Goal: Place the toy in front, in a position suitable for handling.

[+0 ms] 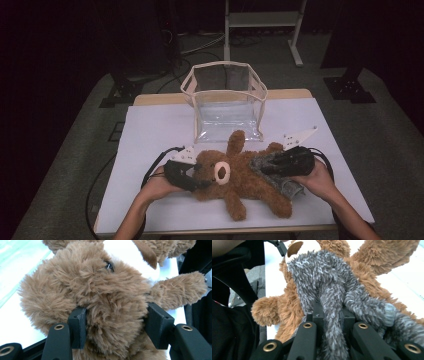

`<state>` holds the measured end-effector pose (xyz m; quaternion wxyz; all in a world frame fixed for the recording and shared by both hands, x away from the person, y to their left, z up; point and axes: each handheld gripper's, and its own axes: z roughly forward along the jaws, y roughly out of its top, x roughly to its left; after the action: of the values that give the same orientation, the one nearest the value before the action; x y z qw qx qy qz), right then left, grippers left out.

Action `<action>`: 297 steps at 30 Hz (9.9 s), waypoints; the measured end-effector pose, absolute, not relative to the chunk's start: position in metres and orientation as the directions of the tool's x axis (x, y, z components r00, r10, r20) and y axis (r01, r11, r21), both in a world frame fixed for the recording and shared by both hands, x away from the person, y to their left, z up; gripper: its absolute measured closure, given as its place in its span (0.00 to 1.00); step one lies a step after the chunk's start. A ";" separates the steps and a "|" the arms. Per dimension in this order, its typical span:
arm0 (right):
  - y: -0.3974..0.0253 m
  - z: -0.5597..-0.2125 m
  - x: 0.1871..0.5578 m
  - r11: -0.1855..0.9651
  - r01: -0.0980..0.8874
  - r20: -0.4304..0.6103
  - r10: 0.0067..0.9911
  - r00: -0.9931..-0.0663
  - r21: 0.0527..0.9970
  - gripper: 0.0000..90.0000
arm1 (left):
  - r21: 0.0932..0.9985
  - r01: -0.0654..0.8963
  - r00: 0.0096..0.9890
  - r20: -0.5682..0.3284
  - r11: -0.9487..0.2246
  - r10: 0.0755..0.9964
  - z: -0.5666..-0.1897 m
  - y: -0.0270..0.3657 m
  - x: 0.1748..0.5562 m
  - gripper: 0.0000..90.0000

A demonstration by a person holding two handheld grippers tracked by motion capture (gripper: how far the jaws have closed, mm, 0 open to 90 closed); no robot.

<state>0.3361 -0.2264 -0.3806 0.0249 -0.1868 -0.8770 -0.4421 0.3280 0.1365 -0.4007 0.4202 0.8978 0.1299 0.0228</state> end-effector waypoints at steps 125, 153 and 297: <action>-0.169 -0.348 0.350 0.620 0.345 0.217 0.274 -0.937 0.705 0.87 | 0.737 0.100 0.974 0.066 -0.668 0.219 -0.387 0.095 0.327 0.46; -0.170 -0.358 0.358 0.614 0.361 0.197 0.320 -0.927 0.702 0.87 | 0.737 0.140 0.960 0.064 -0.661 0.274 -0.384 0.114 0.332 0.45; -0.148 -0.359 0.380 0.670 0.386 0.243 0.301 -0.922 0.634 0.87 | 0.777 0.151 0.972 -0.004 -0.611 0.234 -0.395 0.115 0.313 0.44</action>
<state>0.3801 -0.1479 -0.3588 0.0589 -0.1886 -0.9118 -0.3600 0.3127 0.1149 -0.3947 0.4280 0.8961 0.1073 0.0489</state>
